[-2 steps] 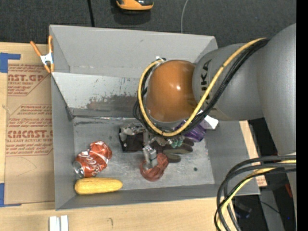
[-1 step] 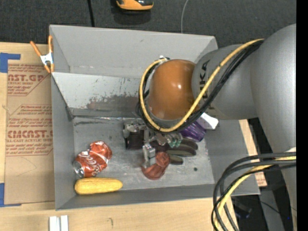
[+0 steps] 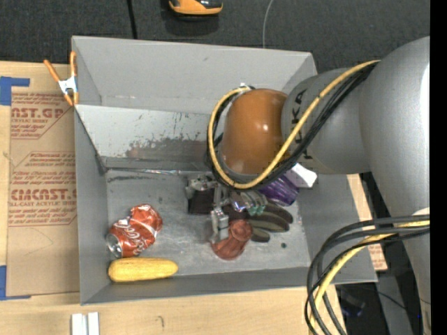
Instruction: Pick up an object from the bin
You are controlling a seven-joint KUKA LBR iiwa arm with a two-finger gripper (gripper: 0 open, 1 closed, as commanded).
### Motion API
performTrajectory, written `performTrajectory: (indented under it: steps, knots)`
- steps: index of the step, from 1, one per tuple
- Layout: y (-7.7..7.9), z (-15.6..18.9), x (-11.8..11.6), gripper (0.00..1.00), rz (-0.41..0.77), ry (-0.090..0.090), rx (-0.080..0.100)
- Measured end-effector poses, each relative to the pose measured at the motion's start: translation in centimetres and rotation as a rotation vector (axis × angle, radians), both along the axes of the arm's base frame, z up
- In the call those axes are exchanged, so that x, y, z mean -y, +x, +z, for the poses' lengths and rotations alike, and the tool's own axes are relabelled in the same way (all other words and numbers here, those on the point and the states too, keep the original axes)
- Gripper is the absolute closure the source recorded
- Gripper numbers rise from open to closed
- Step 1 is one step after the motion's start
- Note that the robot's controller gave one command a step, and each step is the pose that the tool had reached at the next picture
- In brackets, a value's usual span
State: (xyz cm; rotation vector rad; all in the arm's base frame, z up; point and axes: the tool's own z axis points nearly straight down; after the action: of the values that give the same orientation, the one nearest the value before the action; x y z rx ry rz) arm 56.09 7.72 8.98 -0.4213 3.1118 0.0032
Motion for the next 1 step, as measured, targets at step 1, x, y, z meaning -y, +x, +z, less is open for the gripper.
performTrajectory:
  steps: [1]
  knots:
    - [0.47, -0.42, 0.65, 0.0, 0.061, 0.0, -0.001]
